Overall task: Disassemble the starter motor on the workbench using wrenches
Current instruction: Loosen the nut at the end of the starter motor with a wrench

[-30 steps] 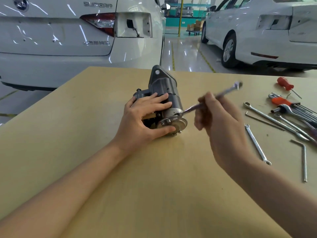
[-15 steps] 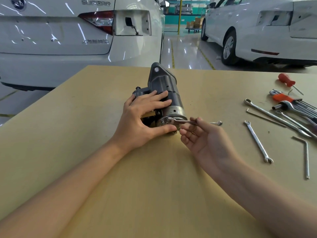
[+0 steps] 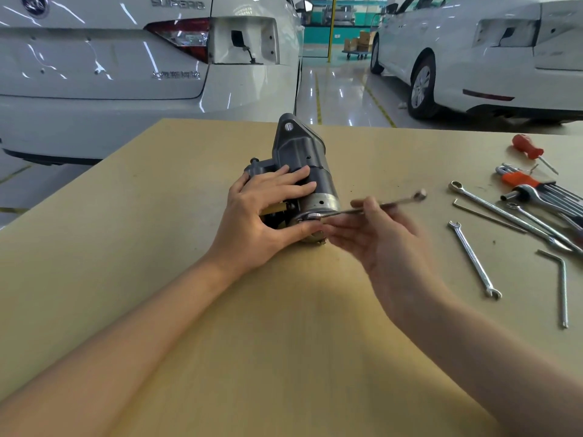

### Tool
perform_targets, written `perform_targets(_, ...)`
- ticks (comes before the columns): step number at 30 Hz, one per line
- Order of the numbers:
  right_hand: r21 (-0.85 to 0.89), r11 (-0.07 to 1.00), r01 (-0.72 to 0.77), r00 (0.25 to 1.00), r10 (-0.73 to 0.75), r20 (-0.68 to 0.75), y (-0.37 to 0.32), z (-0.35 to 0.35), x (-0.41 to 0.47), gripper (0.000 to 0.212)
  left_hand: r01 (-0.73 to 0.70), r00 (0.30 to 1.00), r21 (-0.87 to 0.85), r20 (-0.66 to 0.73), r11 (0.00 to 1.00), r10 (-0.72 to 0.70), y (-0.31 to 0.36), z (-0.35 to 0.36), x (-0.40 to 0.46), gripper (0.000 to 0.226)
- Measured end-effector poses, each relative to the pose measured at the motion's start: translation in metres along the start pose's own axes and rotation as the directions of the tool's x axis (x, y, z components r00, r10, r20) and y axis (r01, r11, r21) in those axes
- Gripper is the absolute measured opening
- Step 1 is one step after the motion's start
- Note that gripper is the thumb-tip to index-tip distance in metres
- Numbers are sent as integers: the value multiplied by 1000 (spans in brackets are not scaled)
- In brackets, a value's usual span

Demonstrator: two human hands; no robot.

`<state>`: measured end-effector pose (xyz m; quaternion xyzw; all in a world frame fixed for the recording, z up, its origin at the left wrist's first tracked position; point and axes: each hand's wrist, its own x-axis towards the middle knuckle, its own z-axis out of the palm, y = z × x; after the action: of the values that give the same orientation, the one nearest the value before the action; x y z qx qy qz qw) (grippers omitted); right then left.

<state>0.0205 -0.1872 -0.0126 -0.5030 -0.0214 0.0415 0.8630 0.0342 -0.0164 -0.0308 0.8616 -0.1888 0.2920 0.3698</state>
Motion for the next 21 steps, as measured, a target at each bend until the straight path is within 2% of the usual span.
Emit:
perform_targets(1,-187,973,135,991,-131,31,-4,3,1,20,15,1000,-15,-3,1000,-15,0,0,0,53)
perform_targets(2,-377,885,274,962,-256,99,-8,8,2,20,25,1000,-26,-3,999,-25,1,-1,1,54)
perform_targets(3,-537,744,397,917,-346,198,-13,14,4,19,17,1000,-24,-6,1000,-17,1,-1,0,53)
perform_targets(5,-727,370,579,805,-404,436,-20,28,8,18,7,1000,-16,-10,1000,-7,4,-2,-1,42)
perform_targets(6,-750,183,635,751,-371,546,-22,36,9,17,7,1000,-22,-17,1000,-8,6,-3,0,34)
perform_targets(8,-712,-67,699,681,-242,691,-18,51,7,10,20,1000,-32,19,999,-19,4,-4,3,32)
perform_targets(9,-682,-182,709,654,-193,732,-12,56,5,12,13,997,26,77,1000,-15,1,-2,3,40)
perform_targets(10,-647,-304,699,629,-171,759,-4,60,2,19,-26,990,154,142,988,3,-4,0,1,44)
perform_targets(11,-613,-402,681,608,-156,778,3,60,0,26,-31,986,242,165,970,-10,-10,1,-3,46)
perform_targets(12,-581,-467,667,584,-156,796,6,60,-1,29,33,987,242,145,970,-70,-14,1,-6,48)
perform_targets(13,-549,-487,679,545,-166,822,8,58,-2,28,105,982,189,132,976,-131,-15,-1,-10,50)
perform_targets(15,-503,-410,761,461,-203,864,2,55,-3,20,80,987,114,130,990,-95,-9,-3,-11,49)
perform_targets(17,-533,-195,823,446,-358,820,-6,48,-4,10,20,994,16,103,1000,-22,-5,-5,-5,53)
perform_targets(18,-563,-37,825,483,-470,739,-10,43,-4,13,19,997,-43,71,999,-16,-4,-6,0,54)
perform_targets(19,-569,165,806,553,-551,625,-13,36,-3,17,1,999,-51,42,999,2,-4,-6,1,54)
perform_targets(20,-528,397,751,650,-588,482,-17,29,-3,20,-15,999,-28,29,999,15,-3,-6,1,58)
perform_targets(21,-437,630,642,766,-551,331,-19,22,-1,20,-18,999,-11,36,1000,19,-4,-6,0,64)
